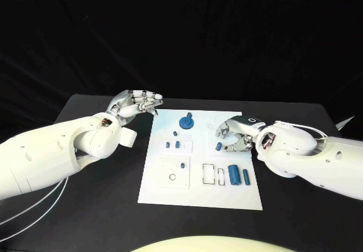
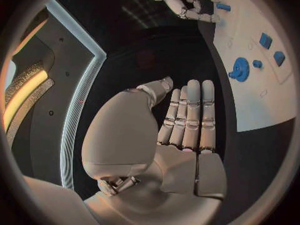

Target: Assemble the parts on the task board

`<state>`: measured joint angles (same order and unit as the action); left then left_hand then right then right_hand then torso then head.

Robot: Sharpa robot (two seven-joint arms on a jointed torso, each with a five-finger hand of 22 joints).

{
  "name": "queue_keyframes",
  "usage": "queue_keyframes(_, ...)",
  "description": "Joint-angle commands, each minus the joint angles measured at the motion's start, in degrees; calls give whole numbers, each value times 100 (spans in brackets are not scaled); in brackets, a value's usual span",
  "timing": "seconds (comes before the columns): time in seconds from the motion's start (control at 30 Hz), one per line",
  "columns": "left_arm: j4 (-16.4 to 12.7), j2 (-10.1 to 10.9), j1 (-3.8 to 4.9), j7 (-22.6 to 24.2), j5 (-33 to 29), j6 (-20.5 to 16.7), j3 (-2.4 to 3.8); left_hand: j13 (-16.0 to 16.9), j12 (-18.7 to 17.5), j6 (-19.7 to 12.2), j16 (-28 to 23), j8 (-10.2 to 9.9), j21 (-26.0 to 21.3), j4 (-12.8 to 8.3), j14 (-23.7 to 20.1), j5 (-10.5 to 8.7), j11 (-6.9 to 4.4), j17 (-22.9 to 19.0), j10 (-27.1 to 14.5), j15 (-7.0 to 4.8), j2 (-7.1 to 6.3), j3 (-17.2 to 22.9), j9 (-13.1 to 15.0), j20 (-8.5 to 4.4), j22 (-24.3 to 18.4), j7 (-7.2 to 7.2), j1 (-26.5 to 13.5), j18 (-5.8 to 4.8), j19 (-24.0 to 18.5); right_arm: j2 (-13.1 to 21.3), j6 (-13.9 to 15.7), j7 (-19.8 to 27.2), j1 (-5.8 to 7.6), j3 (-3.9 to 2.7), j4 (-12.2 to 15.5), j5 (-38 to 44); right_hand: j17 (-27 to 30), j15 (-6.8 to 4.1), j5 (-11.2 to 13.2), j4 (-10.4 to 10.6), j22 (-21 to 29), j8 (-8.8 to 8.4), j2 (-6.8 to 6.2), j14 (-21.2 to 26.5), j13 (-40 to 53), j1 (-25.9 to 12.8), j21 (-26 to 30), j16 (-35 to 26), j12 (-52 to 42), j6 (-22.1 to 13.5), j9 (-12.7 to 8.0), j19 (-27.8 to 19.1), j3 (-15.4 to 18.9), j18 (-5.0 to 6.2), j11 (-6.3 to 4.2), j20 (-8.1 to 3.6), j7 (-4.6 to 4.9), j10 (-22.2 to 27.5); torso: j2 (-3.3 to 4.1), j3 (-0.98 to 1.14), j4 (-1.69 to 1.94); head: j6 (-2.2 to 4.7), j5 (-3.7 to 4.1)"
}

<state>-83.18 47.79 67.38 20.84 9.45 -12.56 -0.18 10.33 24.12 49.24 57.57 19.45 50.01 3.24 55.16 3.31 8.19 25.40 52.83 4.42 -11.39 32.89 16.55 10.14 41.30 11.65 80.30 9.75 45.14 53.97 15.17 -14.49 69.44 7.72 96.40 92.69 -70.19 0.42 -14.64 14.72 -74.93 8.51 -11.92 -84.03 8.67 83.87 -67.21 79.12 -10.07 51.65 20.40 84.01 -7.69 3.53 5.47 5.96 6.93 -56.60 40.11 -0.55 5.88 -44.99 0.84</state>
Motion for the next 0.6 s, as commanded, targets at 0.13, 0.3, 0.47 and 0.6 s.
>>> queue_keyframes(0.13, -7, -7, 1, 33, -15, 88, 5, -5, 19, -37, -20, 36, -21, -19, -38, 11, 0, -4, -55, -14, 44, -29, 8, -2, -5, -9, 31, 66, -27, -42, -227, 200, -49, 5, -27, -106, 3, -53, -20, 138, -515, 55, 40, -187, -32, 139, -64, -21, -163, 162, -1, 113, -137, 59, -74, -45, 40, -308, 0, -3, -3, -13, 1)
queue_keyframes(0.3, -7, -6, 1, 29, -15, 86, 5, -5, 19, -37, -20, 36, -21, -19, -38, 11, 0, -4, -55, -14, 44, -29, 8, -2, -5, -9, 31, 66, -27, -67, 30, 276, -71, 7, -51, -172, 15, -112, -32, 176, -598, 119, 87, -211, -138, 239, -240, -7, -122, 460, -12, 183, -676, 22, -125, -102, 63, -700, 0, 1, 3, -23, 4)
queue_keyframes(0.47, -4, -4, 1, 28, -15, 85, 5, -4, 25, -39, -22, 42, -27, -15, -38, 11, 0, -6, -57, -13, 51, -32, 9, 0, -8, -9, 28, 67, -26, -81, 142, 301, -82, 7, -78, -191, 51, -142, -28, 155, -657, 204, 71, -216, -230, 234, -350, -6, -1, 737, 15, 217, -1304, 3, -167, -136, 31, -1044, -2, -4, -8, -37, -5)
queue_keyframes(0.6, -3, -5, 1, 27, -15, 87, 5, -4, 25, -39, -22, 42, -27, -15, -38, 11, 0, -6, -57, -13, 51, -32, 9, 0, -8, -9, 28, 67, -26, -95, 196, 309, -93, 7, -87, -190, 62, -156, -16, 117, -662, 234, -1, -216, -284, 162, -343, -1, 106, 817, 44, 217, -1627, 3, -183, -154, 16, -1177, 0, 0, -8, -41, -3)
